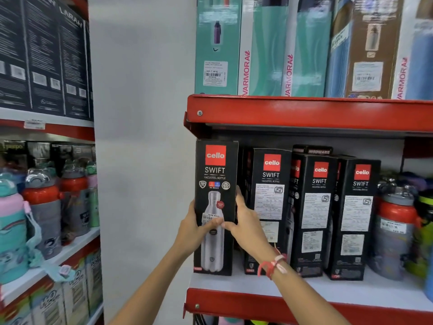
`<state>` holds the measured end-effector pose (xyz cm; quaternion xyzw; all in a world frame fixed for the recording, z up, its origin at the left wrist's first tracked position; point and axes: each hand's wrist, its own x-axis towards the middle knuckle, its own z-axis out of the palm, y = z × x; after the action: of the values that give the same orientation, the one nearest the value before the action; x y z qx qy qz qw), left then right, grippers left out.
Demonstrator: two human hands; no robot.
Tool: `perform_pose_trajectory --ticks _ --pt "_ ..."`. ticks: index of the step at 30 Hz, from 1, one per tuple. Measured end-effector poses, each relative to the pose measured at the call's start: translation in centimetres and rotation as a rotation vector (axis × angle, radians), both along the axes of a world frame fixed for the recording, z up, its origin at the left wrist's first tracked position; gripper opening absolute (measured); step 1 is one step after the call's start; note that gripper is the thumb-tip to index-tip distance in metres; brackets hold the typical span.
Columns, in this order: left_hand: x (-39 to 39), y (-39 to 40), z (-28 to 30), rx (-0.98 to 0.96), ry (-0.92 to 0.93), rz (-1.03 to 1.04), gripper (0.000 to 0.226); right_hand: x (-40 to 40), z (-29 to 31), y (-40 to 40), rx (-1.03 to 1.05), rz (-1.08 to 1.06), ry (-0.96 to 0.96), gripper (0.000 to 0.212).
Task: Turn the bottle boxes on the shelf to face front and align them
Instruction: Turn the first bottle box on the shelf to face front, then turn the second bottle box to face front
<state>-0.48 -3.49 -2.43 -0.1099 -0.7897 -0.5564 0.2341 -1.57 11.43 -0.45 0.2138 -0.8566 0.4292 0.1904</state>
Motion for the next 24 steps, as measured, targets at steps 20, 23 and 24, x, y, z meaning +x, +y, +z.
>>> perform_pose_trajectory --ticks 20,23,24 --pt "-3.0 2.8 -2.7 -0.001 0.110 0.243 0.085 -0.6 -1.7 3.5 -0.013 -0.785 0.284 0.104" --pt "-1.8 4.0 -2.2 -0.098 0.205 0.414 0.088 -0.7 -1.7 3.9 -0.059 -0.608 0.128 0.120" --pt "-1.4 4.3 -2.0 -0.130 0.250 0.453 0.086 -0.7 -1.7 4.3 -0.106 -0.563 0.126 0.123"
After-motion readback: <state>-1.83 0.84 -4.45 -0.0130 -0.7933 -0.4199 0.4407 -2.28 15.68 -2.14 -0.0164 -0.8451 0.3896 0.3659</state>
